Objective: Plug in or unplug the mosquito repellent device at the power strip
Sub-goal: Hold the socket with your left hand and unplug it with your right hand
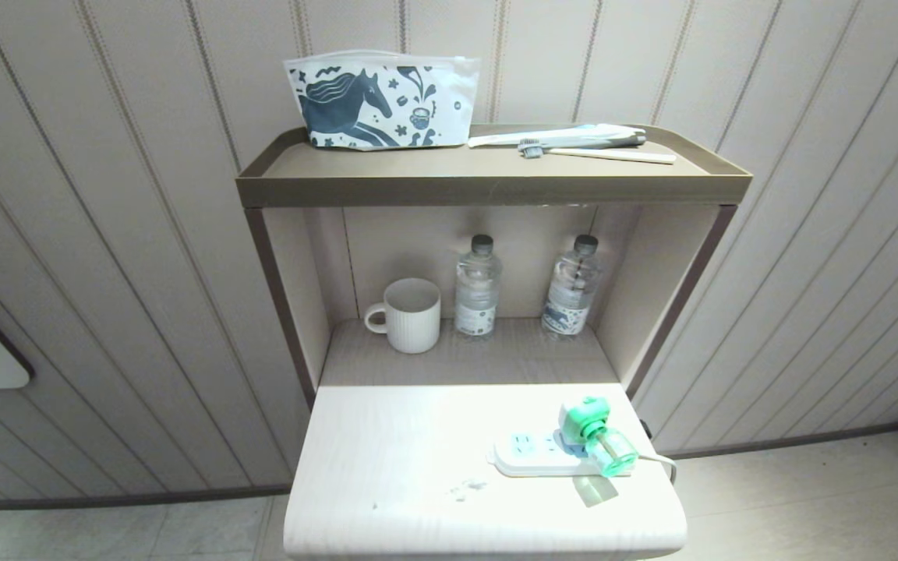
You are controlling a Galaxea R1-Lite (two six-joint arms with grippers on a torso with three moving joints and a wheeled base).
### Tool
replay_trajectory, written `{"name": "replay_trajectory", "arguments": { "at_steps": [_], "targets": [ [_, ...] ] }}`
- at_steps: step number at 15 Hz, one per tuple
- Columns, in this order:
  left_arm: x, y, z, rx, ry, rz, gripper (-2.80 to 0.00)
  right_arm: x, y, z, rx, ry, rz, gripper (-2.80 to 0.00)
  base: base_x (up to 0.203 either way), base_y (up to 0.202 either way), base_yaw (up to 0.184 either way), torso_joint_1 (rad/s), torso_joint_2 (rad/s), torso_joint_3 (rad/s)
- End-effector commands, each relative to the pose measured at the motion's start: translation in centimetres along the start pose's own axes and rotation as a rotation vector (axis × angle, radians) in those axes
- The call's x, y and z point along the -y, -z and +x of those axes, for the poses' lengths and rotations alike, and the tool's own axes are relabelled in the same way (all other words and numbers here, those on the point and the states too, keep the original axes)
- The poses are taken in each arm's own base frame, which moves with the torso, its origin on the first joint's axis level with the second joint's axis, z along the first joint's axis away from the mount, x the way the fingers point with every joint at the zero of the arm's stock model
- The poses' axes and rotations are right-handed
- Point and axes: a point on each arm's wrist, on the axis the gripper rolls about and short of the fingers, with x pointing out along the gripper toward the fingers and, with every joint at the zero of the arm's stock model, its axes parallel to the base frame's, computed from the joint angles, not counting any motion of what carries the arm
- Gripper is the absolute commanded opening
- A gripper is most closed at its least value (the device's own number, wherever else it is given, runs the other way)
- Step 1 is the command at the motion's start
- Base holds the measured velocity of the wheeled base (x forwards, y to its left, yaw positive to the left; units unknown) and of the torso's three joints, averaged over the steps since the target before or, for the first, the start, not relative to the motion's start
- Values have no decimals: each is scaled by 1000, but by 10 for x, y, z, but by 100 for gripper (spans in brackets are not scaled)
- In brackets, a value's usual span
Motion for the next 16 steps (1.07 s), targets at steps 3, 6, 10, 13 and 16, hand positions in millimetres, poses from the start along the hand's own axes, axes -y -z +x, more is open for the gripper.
{"name": "replay_trajectory", "arguments": {
  "at_steps": [3,6,10,13,16],
  "targets": [
    [0,0,0,-1,-1,0,-280,0,0,0,-1,-1,0,-280,0,0,0,0,0,0],
    [0,0,0,-2,1,0,-280,0,0,0,-2,-5,-3,-280,0,0,0,0,0,0],
    [0,0,0,-2,0,0,-280,0,-3,-1,7,6,-18,-280,0,0,0,0,0,0],
    [0,0,0,-2,-1,0,-280,-1,-49,-24,95,3,-18,-280,0,0,0,0,0,0],
    [0,0,0,-2,-1,2,-280,-3,-103,-50,69,-35,-17,-280,0,0,0,0,0,0]
  ]
}}
